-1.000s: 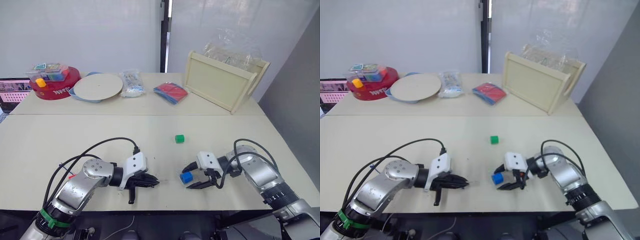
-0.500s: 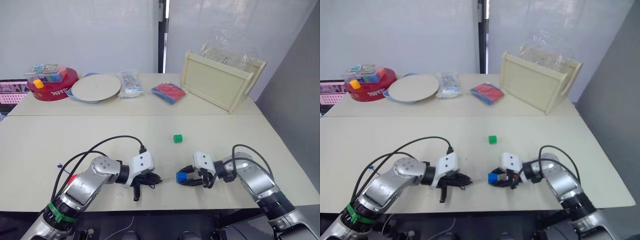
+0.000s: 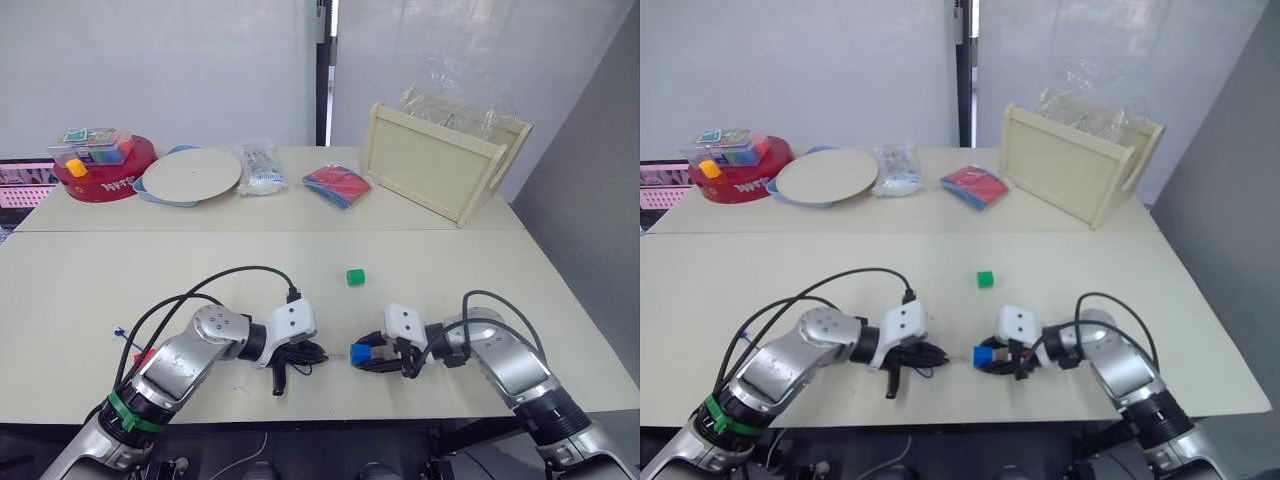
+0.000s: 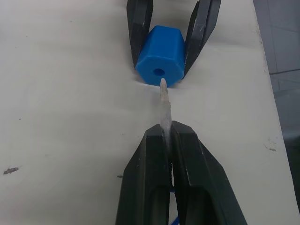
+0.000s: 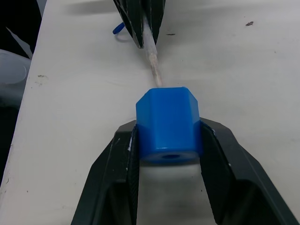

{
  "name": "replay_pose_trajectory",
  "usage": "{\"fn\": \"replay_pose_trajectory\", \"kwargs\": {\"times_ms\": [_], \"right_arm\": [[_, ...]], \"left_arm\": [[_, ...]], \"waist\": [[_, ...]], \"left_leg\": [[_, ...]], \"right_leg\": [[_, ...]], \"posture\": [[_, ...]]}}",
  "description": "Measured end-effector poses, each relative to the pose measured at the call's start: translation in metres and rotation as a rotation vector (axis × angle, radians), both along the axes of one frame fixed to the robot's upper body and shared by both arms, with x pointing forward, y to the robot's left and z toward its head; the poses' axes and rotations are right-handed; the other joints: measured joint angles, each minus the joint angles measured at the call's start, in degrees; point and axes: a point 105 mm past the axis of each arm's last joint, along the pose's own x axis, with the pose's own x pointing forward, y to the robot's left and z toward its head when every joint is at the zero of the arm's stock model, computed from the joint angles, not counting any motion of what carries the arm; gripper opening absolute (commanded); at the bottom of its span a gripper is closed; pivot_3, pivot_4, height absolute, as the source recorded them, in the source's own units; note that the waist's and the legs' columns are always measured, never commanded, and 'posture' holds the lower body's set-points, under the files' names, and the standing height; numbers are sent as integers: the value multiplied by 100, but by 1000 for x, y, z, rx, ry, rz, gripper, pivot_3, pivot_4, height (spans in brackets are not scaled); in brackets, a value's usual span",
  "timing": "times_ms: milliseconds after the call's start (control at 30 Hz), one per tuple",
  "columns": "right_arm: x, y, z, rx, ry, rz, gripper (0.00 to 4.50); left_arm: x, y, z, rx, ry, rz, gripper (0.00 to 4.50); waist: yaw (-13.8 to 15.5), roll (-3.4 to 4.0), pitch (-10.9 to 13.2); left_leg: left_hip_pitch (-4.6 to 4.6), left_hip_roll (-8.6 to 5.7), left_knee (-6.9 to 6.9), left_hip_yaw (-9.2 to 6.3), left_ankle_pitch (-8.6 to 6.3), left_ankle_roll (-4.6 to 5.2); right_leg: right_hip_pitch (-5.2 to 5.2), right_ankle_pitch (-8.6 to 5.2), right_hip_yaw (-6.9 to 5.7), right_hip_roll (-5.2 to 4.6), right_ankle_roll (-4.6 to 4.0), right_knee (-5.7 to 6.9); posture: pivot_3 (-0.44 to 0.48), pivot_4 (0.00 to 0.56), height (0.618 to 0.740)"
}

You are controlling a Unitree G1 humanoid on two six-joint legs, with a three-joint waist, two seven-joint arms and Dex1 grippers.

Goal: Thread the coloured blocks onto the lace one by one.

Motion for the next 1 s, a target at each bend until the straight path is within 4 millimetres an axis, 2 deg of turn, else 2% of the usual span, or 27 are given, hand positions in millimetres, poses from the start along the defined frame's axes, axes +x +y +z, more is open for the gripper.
{"fn": "replay_pose_trajectory", "kwargs": {"times_ms": [300, 467, 733, 1000], "right_arm": [[0, 5, 0, 4, -6, -2, 1289], [-5, 13, 1, 9, -3, 19, 1289], [-1, 18, 1, 10, -7, -2, 1289], [2, 15, 0, -12, -12, -19, 1289]], "left_arm": [[3, -3, -2, 0, 10, -1, 0], [3, -10, -4, -11, 19, -16, 0], [9, -20, -5, -10, 7, -34, 0], [15, -25, -7, -22, -11, -36, 0]], "waist": [[8, 0, 0], [39, 0, 0], [65, 0, 0], [100, 0, 0]], "left_leg": [[-1, -1, 0, 0, 0, 0], [-7, -5, 4, -1, 0, 0], [-10, -7, 7, -2, 0, -1], [3, -10, 19, -2, 0, -1]], "right_leg": [[0, 0, -1, -1, 0, 0], [-1, 0, -2, -5, 1, -2], [-1, 0, -4, -6, 1, -4], [19, 3, -4, -9, 6, -2]], "posture": [[0, 150, 740], [0, 150, 740], [0, 150, 740], [0, 150, 740]]}}
